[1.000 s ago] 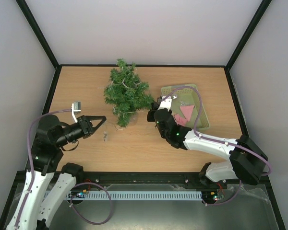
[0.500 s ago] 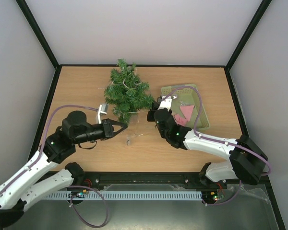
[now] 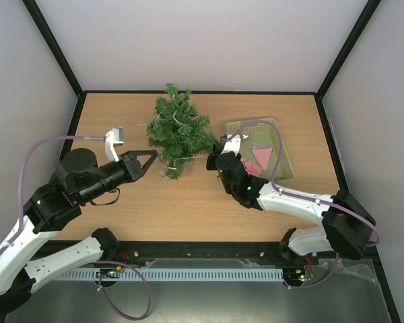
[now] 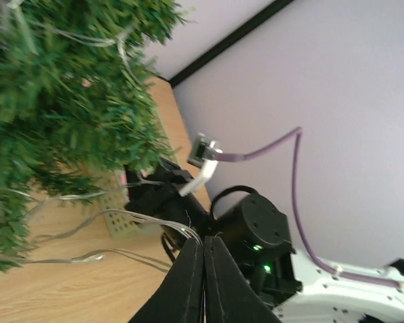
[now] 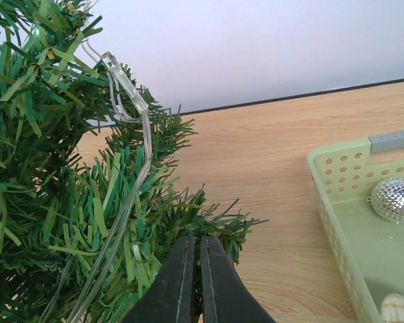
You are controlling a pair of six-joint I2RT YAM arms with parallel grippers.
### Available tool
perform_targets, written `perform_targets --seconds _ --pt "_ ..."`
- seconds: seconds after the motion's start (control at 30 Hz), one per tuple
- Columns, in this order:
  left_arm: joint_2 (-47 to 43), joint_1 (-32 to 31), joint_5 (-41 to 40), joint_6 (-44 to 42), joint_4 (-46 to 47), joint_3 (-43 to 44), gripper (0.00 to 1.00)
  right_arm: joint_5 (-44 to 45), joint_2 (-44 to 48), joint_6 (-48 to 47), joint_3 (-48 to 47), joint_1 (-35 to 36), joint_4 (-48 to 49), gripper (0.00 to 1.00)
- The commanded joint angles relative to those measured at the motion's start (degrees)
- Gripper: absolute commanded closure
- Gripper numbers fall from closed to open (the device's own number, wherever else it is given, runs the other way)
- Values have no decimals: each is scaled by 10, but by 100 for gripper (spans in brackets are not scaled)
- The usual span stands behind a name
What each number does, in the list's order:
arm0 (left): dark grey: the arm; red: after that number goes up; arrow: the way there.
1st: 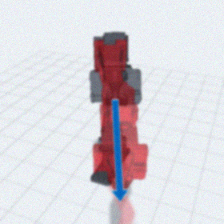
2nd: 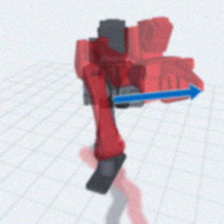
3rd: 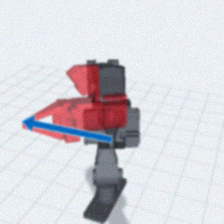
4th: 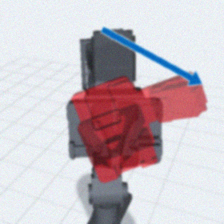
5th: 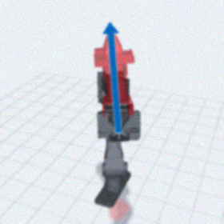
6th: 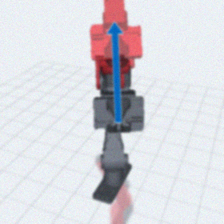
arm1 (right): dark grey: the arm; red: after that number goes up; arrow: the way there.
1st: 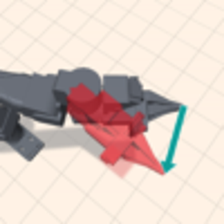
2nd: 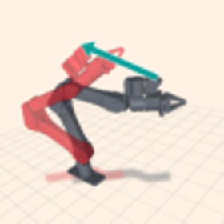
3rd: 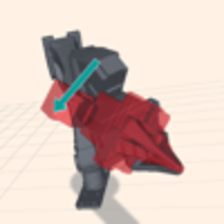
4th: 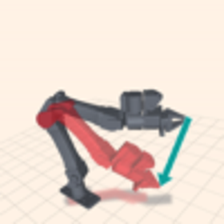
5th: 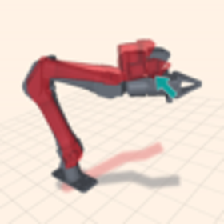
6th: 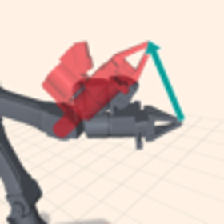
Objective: Decorate the small christmas tree
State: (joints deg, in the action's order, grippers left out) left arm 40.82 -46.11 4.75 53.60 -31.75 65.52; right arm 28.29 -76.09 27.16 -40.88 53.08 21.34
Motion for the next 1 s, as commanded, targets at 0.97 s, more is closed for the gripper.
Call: perform_targets --seconds 0.97 --pt "56 80 -238 -148 -22 3 98 -49 -5 -138 -12 -56 68 85"
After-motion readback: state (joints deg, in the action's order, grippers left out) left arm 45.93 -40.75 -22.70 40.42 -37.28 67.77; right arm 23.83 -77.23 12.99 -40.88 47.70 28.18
